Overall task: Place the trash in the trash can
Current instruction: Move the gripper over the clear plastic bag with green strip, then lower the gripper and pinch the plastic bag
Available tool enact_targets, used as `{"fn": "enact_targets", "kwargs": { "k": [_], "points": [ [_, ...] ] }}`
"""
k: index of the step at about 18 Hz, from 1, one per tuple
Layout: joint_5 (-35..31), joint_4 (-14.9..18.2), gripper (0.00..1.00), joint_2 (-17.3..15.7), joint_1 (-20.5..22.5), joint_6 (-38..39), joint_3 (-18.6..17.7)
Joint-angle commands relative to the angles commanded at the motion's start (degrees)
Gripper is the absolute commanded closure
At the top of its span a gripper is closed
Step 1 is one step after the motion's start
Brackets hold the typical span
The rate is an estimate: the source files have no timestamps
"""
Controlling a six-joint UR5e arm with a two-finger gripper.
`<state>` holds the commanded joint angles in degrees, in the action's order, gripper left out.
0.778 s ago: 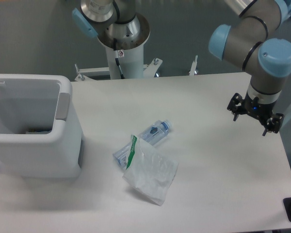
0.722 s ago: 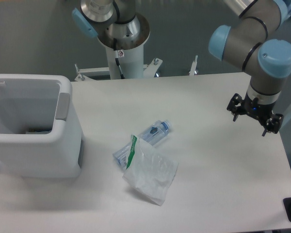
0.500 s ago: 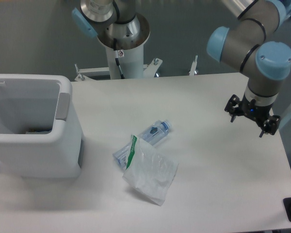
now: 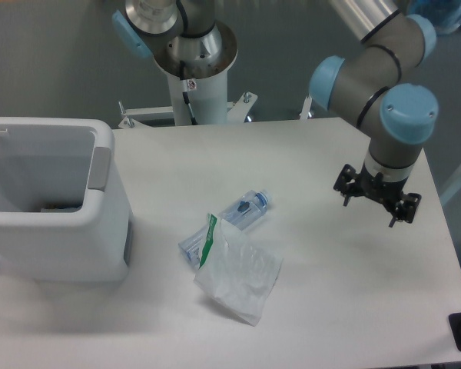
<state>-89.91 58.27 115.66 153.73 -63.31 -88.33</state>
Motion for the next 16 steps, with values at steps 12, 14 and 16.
{"fn": "enact_targets", "kwargs": {
  "k": [12,14,16],
  "points": [
    [1.9,1.8,0.00,1.9,-17.0,25.8,1.2],
    [2.4,1.8,0.00,2.1,-18.2,27.4,1.0],
    [4.5,1.8,0.00,1.5,-19.3,29.1,0.9]
  ]
}}
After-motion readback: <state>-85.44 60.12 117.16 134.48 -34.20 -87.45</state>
